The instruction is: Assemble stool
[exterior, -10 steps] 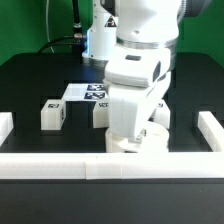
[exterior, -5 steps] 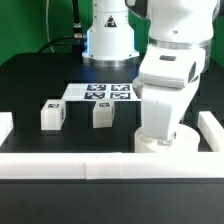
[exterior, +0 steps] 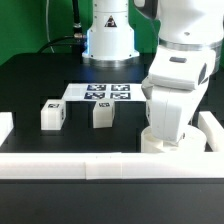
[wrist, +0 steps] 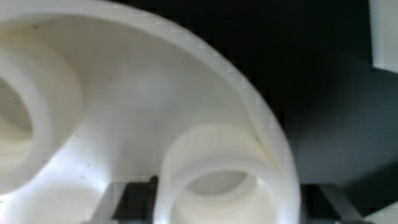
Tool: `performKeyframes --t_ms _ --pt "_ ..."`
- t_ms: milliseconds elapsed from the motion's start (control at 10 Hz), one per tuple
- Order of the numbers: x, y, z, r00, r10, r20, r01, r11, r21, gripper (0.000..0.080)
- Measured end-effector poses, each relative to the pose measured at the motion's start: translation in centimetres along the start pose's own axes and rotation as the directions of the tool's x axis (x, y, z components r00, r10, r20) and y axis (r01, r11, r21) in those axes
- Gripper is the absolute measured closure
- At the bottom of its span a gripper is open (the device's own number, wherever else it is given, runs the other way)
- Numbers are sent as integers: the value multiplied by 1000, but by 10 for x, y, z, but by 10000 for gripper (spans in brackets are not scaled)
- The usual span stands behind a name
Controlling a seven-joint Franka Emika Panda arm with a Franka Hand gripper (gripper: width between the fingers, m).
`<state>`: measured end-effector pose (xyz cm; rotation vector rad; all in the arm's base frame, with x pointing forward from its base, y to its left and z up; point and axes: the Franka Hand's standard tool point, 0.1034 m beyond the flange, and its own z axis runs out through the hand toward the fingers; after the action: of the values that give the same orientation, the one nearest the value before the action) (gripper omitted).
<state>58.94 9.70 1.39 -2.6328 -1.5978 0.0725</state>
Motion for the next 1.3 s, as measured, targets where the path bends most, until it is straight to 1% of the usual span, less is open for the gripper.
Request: performKeyframes --t_ms 200,600,700,800,900,1000,1200,1300 --pt "10 -5 0 1000 -11 -2 11 1000 -2 479" --pt "12 -6 0 1000 -11 -1 11 1000 -3 479" --pt "12 -6 0 1000 -11 -1 11 1000 -3 382" --pt "11 -8 1 1000 -11 4 11 1000 3 382" --pt "10 -9 -1 1000 -11 9 11 1000 8 212" --pt "10 -8 -8 1000 -11 7 11 1000 2 163" --pt "7 -11 -20 1000 -2 6 2 1000 -5 152" --pt "3 -10 -28 1000 2 5 -2 1000 -12 150"
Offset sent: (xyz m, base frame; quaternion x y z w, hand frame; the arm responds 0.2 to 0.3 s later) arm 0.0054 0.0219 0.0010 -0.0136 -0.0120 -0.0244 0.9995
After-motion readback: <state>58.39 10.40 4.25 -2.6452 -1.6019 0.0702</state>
